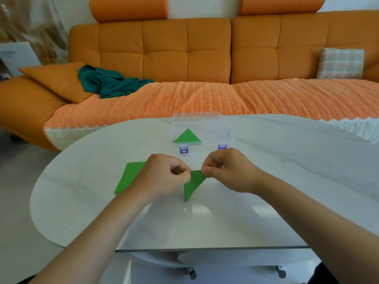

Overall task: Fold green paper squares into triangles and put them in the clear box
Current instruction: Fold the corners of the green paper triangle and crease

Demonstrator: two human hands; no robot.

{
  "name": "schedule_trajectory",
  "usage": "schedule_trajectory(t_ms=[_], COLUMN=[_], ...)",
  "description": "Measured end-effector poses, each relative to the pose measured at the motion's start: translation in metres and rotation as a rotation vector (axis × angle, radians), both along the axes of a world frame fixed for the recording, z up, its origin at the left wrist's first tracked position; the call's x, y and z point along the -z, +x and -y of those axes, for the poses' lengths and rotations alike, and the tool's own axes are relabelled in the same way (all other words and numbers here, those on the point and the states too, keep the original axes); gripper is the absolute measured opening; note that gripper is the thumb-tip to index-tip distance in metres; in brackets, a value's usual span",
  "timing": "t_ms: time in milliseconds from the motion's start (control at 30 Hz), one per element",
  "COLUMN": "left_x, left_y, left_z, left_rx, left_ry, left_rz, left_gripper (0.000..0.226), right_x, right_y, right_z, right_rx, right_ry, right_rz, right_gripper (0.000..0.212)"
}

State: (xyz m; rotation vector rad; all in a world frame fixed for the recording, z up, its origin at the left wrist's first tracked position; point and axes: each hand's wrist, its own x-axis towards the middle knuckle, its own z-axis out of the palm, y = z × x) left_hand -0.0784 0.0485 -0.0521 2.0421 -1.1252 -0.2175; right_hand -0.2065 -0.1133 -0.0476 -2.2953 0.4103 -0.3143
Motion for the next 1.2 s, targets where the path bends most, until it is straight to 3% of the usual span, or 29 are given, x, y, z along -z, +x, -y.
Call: schedule_trajectory(t_ms=[167, 367, 633, 833, 1000, 1200], left_x=[-0.004, 0.008, 0.019, 0.022, 0.019, 0.014], left_y=[0.023, -0.005, -0.012, -0.017, -0.018, -0.009], left_z=[-0.011, 0.003, 0.012, 0.015, 0.016, 0.015], left_rx=[-0.085, -0.086, -0.112, -0.029, -0.05, -0.052], left_ry=[0.044, -0.24, -0.208, -0.153, -0.13, -0.103], left_rz=[-0.025, -0.463, -0.288, -0.2, -0.25, -0.321], left_gripper=[0.02, 0.01, 0.016, 0.017, 0.03, 0.017], right_x=[0.0, 0.0, 0.006, 0.005, 0.008, 0.011], right_y=[-0.003, -0.003, -0.001, 0.002, 0.004, 0.009], right_z=[0.013, 0.005, 0.003, -0.004, -0.006, -0.006], right_rx=[0.088, 0.086, 0.062, 0.05, -0.001, 0.1], right_ry=[0.074, 0.186, 0.168, 0.124, 0.09, 0.223], right_rz=[0.035, 0.057, -0.035, 0.075, 0.057, 0.171], right_gripper=[0.018, 0.016, 0.013, 0.012, 0.016, 0.017])
